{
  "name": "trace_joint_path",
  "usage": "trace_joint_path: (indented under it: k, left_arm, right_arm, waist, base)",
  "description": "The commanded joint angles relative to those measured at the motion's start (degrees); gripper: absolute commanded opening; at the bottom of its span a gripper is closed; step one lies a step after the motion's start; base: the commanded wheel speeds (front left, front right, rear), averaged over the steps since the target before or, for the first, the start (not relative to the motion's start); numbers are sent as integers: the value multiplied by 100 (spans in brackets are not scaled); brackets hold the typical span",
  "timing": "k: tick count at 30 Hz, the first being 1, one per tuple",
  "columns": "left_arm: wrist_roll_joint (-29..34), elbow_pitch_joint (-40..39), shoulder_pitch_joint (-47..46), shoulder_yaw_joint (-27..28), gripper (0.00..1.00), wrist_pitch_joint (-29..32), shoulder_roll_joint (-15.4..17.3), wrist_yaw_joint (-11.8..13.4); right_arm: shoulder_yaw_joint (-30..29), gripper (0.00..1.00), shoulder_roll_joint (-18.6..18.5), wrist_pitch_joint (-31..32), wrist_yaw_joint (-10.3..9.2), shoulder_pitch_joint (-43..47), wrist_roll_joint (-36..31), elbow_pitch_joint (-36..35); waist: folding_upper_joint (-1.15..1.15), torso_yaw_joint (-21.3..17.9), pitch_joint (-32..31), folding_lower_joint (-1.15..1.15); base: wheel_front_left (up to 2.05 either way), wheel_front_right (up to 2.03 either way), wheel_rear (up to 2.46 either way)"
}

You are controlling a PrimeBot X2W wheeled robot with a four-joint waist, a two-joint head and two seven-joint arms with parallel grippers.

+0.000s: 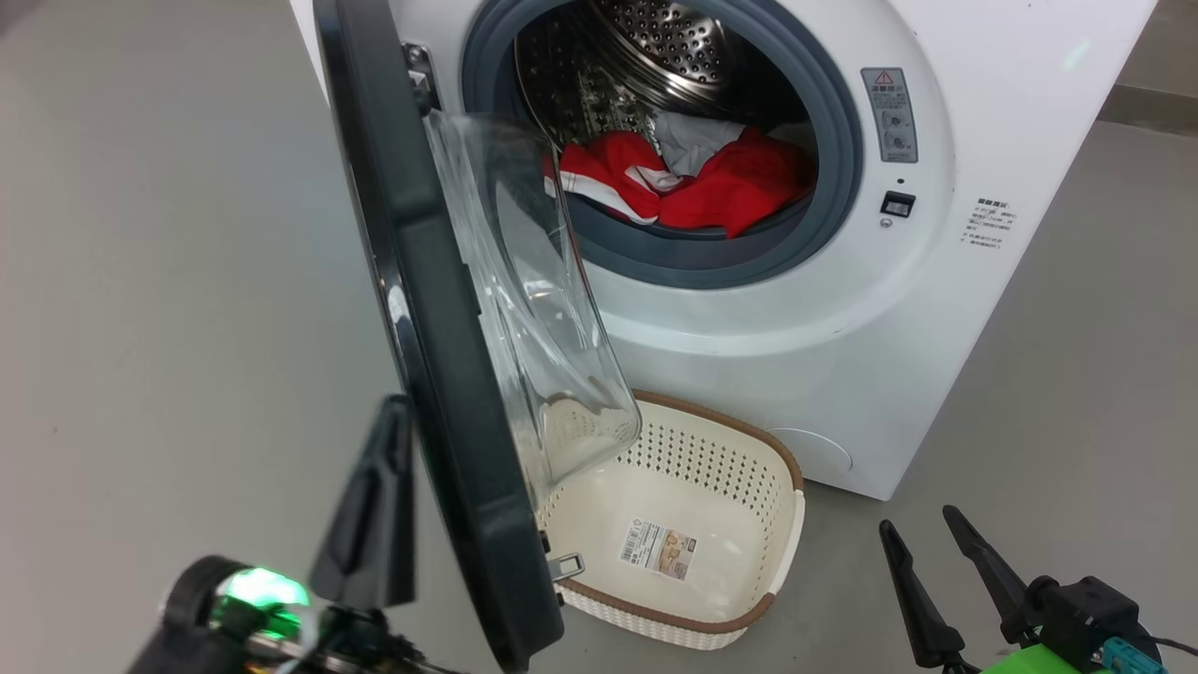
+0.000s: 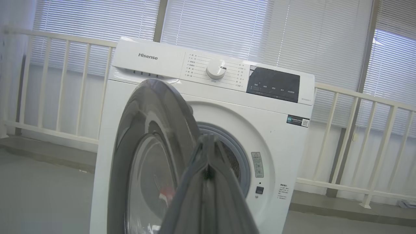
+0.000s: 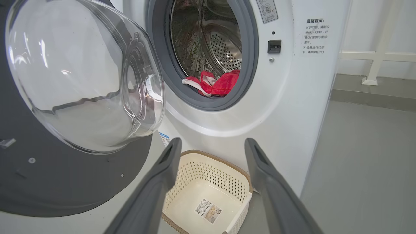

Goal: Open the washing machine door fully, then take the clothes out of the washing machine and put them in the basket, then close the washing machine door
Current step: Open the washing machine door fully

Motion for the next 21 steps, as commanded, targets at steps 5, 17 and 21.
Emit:
trace_joint_path:
  k: [5,17,21]
  left_arm:
    - [212,-198,-41,-585,0,-27,41,-214]
    - [-523,2029,79,-1309,0,-27,41,-318]
    - [-759,2247,-11,-1246,0,-27,41,-212]
  right_arm:
    - [107,100,-44,-53,1,-188,-40,-186]
    - [129,100,-35,-53,1,-207,-54,-227]
    - [137,100,-27,-53,1,-192,-56,-227]
  waist:
    - [0,-16,19,0]
    - [0,-38,41,0]
    - [0,-36,17,0]
  base:
    - [0,0,0]
    - [0,0,0]
    - [0,0,0]
